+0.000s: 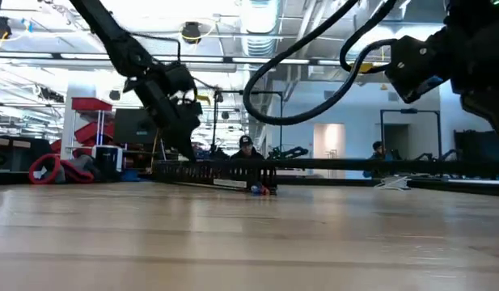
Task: Ziptie cables
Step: Close the black cable duct
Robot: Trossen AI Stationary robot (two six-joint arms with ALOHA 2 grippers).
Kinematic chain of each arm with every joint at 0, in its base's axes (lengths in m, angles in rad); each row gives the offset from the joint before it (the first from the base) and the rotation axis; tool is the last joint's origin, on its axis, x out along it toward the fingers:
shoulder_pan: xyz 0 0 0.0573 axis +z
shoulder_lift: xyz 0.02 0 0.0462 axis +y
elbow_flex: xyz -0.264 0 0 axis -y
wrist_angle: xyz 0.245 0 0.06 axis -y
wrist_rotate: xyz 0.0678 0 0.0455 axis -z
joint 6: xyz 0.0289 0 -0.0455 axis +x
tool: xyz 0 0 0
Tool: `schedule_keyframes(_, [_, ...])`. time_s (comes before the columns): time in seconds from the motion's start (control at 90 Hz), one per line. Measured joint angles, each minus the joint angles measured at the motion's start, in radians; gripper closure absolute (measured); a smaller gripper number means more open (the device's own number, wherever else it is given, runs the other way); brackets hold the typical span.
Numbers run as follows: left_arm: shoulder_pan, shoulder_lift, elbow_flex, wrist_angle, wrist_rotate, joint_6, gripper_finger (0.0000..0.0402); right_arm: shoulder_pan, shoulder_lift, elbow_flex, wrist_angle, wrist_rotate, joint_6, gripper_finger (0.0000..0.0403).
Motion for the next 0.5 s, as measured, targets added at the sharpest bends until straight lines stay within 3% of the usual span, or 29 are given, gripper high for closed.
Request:
schedule_keyframes(0.133, [0.018,-0.012,0.027,-0.095,-0.186,-0.032,0.0402,0.000,0.000,0.000,-0.001,0.000,-0.001,0.0403])
schedule_keyframes(0.5, [0.121,-0.011,0.032,-0.174,-0.351,-0.080,0.0401,0.006,0.001,0.000,-0.003,0.006,-0.022,0.0403])
